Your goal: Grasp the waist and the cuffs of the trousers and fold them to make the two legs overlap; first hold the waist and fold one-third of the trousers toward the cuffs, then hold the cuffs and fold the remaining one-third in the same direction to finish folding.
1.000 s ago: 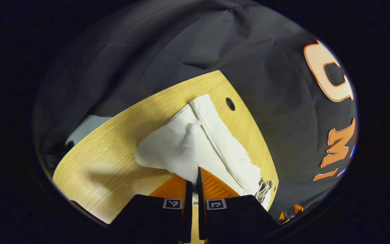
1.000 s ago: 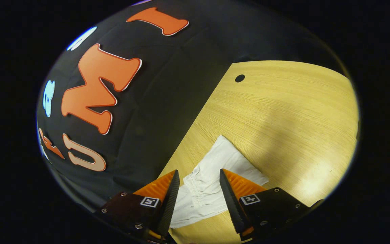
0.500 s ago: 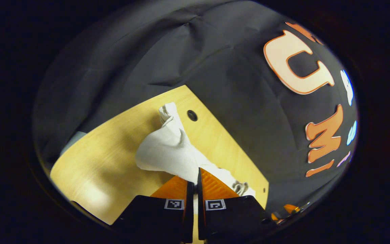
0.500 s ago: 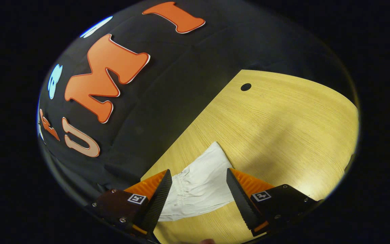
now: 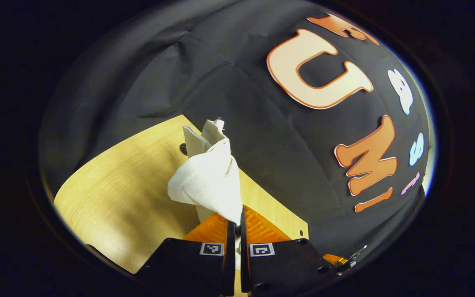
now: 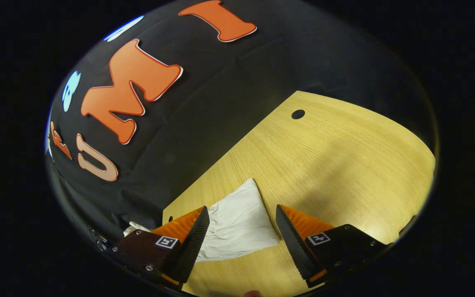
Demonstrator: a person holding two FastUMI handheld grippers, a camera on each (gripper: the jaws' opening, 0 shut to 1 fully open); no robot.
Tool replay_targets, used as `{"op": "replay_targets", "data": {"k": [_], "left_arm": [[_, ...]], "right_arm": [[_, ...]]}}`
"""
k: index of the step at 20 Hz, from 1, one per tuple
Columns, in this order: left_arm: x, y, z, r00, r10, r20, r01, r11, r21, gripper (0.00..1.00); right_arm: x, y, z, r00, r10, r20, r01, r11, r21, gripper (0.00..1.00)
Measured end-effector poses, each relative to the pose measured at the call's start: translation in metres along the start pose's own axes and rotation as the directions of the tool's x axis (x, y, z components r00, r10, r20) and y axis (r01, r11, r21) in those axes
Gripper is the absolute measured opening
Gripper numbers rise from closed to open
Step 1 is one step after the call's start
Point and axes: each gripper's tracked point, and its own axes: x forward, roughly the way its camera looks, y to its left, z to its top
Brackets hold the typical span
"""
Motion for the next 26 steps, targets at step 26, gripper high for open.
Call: {"op": "replay_targets", "data": {"k": [26], "left_arm": [[0.077, -0.233, -0.141, 0.985, -0.104, -0.14, 0.136, 0.961, 0.241, 0.07]], "right_arm": [[-0.025, -0.07, 0.033, 0.997, 0.058, -0.051, -0.064, 0.991, -0.114, 0.97]]}}
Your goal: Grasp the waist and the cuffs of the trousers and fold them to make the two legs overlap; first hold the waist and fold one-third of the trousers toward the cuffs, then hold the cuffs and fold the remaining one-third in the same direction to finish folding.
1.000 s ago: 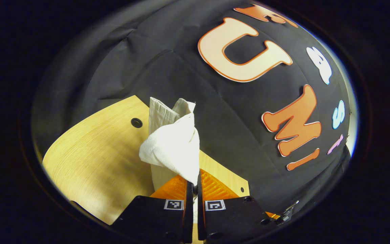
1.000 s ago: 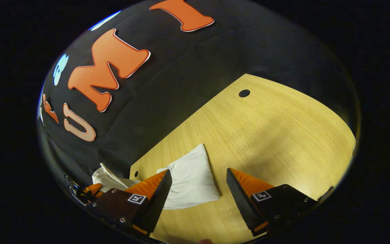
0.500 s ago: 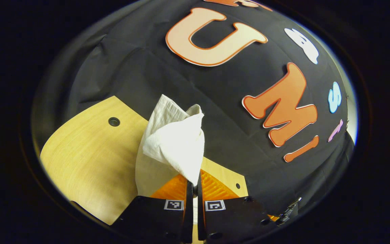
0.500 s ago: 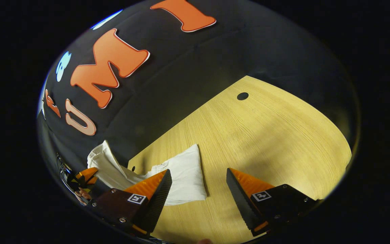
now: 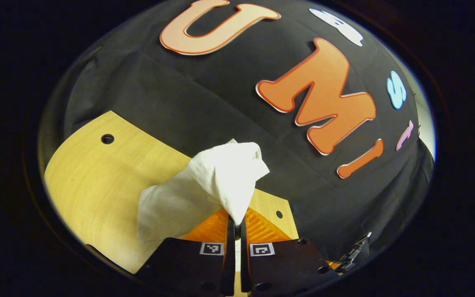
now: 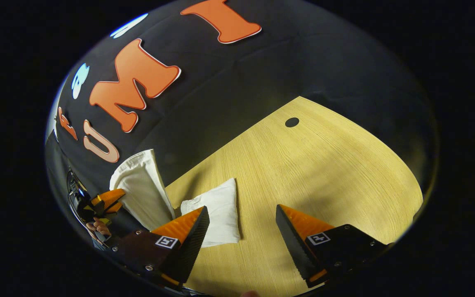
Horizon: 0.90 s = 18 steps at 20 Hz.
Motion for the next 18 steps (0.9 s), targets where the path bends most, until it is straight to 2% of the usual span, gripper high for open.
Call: {"op": "replay_targets", "data": {"k": [4, 5, 6, 8, 10, 11, 13, 14, 15, 18], "left_arm": [[0.023, -0.032, -0.038, 0.996, -0.007, -0.084, 0.018, 0.991, 0.136, 0.1], [0.025, -0.037, -0.052, 0.993, -0.007, -0.12, 0.028, 0.983, 0.18, 0.05], [0.025, -0.041, -0.062, 0.988, -0.012, -0.151, 0.045, 0.975, 0.215, 0.15], [0.021, -0.047, -0.077, 0.985, -0.019, -0.173, 0.064, 0.963, 0.261, 0.28], [0.011, -0.046, -0.088, 0.985, -0.006, -0.172, 0.055, 0.956, 0.287, 0.59], [0.008, -0.045, -0.091, 0.985, -0.005, -0.173, 0.055, 0.955, 0.291, 0.6], [-0.001, -0.038, -0.091, 0.987, 0.01, -0.159, 0.04, 0.95, 0.31, 0.74], [-0.006, -0.034, -0.089, 0.989, 0.023, -0.144, 0.025, 0.945, 0.327, 0.66], [-0.015, -0.029, -0.084, 0.991, 0.036, -0.125, 0.01, 0.938, 0.347, 0.83], [-0.037, -0.013, -0.071, 0.993, 0.09, -0.073, -0.053, 0.912, 0.406, 0.98]], "right_arm": [[-0.004, -0.007, 0.006, 1.0, 0.004, 0.018, -0.004, 1.0, -0.003, 0.98], [-0.005, -0.007, 0.006, 1.0, 0.006, 0.021, -0.006, 1.0, -0.004, 0.98], [-0.006, -0.007, 0.007, 1.0, 0.006, 0.022, -0.006, 1.0, -0.003, 0.98], [-0.005, -0.005, 0.007, 1.0, 0.011, 0.022, -0.011, 1.0, -0.003, 0.97], [-0.004, 0.001, 0.007, 1.0, 0.021, 0.021, -0.02, 1.0, -0.01, 0.98], [-0.004, 0.005, 0.007, 0.999, 0.026, 0.027, -0.026, 0.999, -0.018, 0.97], [-0.005, 0.014, 0.01, 0.998, 0.03, 0.047, -0.028, 0.998, -0.049, 0.98], [-0.007, 0.018, 0.011, 0.998, 0.029, 0.06, -0.025, 0.997, -0.072, 0.98], [-0.007, 0.023, 0.012, 0.997, 0.029, 0.072, -0.022, 0.995, -0.098, 0.97], [-0.012, 0.042, 0.016, 0.994, 0.032, 0.108, -0.013, 0.984, -0.176, 0.98]]}}
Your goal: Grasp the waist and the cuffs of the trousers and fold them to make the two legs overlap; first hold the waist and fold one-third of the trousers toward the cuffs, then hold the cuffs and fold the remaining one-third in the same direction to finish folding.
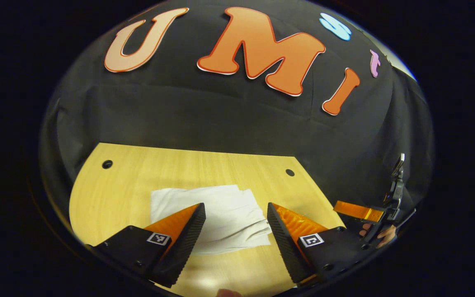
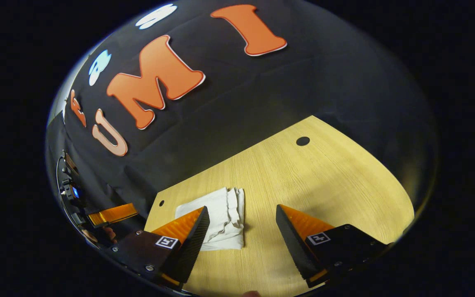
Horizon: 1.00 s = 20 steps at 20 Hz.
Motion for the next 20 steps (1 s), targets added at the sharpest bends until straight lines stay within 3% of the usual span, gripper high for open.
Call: {"op": "replay_targets", "data": {"k": [4, 9, 13, 20], "left_arm": [[-0.034, 0.023, 0.017, 0.992, 0.077, 0.101, -0.083, 0.995, 0.054, 1.0], [-0.085, 0.042, 0.044, 0.956, 0.136, 0.26, -0.167, 0.981, 0.098, 0.99], [-0.15, 0.057, 0.053, 0.914, 0.152, 0.376, -0.2, 0.975, 0.092, 0.99], [-0.236, 0.046, 0.065, 0.82, 0.138, 0.555, -0.26, 0.955, 0.146, 0.98]], "right_arm": [[-0.014, 0.032, 0.009, 0.998, 0.0, 0.064, 0.007, 0.994, -0.106, 0.97], [-0.044, 0.078, 0.015, 0.987, 0.005, 0.158, 0.027, 0.979, -0.203, 0.98], [-0.077, 0.111, 0.023, 0.968, 0.009, 0.252, 0.056, 0.967, -0.247, 0.97], [-0.149, 0.161, 0.027, 0.905, 0.044, 0.424, 0.12, 0.927, -0.355, 0.97]]}}
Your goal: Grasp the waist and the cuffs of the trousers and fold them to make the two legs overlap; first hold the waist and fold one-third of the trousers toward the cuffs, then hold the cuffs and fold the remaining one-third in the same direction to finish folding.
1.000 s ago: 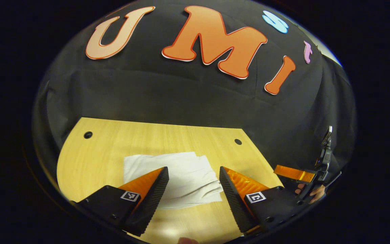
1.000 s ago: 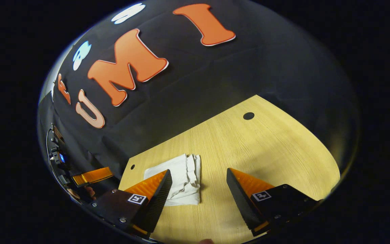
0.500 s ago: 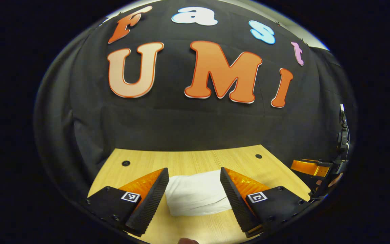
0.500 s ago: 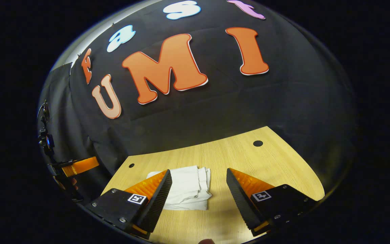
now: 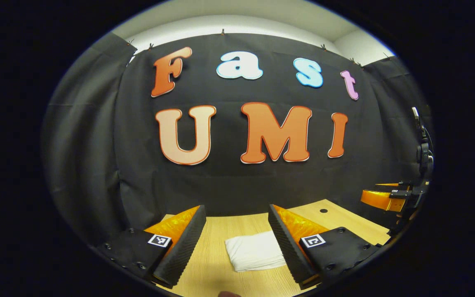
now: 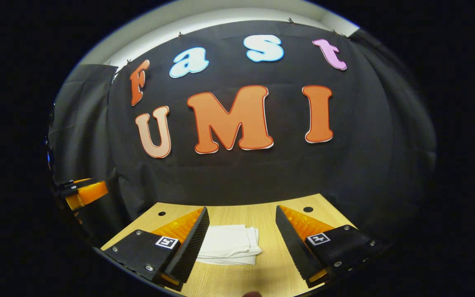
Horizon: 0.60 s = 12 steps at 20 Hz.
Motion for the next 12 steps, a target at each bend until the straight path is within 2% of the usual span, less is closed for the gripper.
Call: {"op": "replay_targets", "data": {"k": [6, 7, 12], "left_arm": [[-0.052, -0.007, 0.016, 0.997, -0.023, 0.074, 0.022, 1.0, 0.009, 0.96], [-0.054, -0.009, 0.02, 0.996, -0.021, 0.084, 0.019, 1.0, 0.015, 0.98], [-0.055, -0.017, 0.029, 0.996, 0.002, 0.095, 0.0, 1.0, -0.021, 0.96]], "right_arm": [[-0.042, 0.02, -0.004, 1.0, 0.007, 0.008, -0.006, 0.999, -0.037, 0.97], [-0.046, 0.022, -0.002, 1.0, 0.012, 0.01, -0.011, 0.999, -0.052, 0.97], [-0.045, 0.02, 0.021, 0.998, 0.049, 0.032, -0.046, 0.996, -0.077, 0.97]]}}
